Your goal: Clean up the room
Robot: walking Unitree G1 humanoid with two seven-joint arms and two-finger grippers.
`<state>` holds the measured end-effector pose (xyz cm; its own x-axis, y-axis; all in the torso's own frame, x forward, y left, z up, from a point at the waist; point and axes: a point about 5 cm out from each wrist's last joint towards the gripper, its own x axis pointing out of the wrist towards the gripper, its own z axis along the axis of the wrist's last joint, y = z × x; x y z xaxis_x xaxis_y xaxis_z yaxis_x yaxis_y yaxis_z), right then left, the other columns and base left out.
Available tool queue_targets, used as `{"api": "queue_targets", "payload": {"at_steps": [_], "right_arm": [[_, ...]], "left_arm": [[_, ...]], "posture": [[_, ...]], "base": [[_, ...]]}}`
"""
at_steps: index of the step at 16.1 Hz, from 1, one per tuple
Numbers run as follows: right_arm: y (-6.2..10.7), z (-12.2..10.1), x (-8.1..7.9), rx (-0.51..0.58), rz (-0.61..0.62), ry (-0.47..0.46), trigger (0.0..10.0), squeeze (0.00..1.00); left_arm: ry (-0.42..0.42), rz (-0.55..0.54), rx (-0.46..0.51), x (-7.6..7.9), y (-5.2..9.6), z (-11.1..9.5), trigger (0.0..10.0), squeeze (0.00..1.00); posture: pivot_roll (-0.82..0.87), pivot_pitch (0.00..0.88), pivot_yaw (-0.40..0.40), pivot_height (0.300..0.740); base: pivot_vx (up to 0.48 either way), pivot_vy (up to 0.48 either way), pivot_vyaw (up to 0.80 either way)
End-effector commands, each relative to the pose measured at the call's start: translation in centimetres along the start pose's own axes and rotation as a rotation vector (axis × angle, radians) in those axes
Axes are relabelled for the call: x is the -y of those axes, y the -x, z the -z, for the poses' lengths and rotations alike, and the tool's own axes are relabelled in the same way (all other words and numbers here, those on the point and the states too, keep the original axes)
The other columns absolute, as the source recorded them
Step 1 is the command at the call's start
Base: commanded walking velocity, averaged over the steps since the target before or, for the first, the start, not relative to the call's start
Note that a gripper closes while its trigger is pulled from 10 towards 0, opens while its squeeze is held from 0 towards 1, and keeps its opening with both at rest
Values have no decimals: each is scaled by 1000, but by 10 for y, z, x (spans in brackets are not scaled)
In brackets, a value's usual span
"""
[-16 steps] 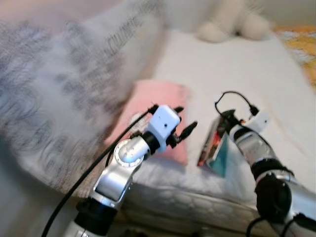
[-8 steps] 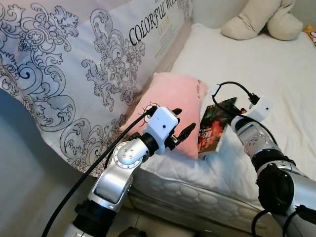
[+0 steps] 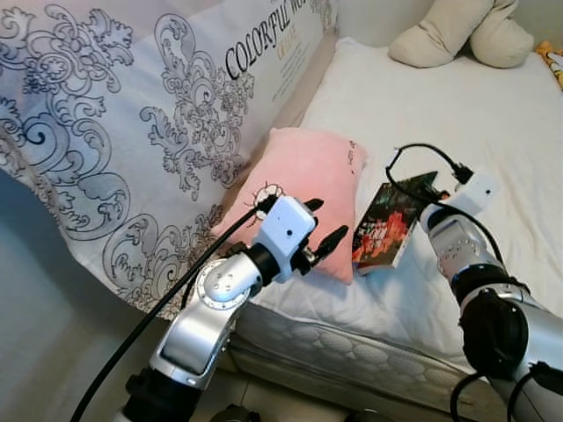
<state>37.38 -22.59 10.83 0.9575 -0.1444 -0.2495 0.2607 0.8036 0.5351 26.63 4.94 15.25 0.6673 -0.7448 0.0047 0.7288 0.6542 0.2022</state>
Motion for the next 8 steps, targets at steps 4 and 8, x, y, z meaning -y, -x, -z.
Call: {"api": "queue_targets", "payload": {"at_steps": [4,8], "right_arm": [[-2,-12,-2,40,26,149,0,0],[5,-7,29,-13,201,461,0,0]], "left_arm": [[21,1,-18,11,8,0,10000,0],[52,-15,-18,20,8,-3,10000,0]], "posture": [[33,50,82,740],[35,75,87,740]], "base": [[0,0,0],[0,0,0]]}}
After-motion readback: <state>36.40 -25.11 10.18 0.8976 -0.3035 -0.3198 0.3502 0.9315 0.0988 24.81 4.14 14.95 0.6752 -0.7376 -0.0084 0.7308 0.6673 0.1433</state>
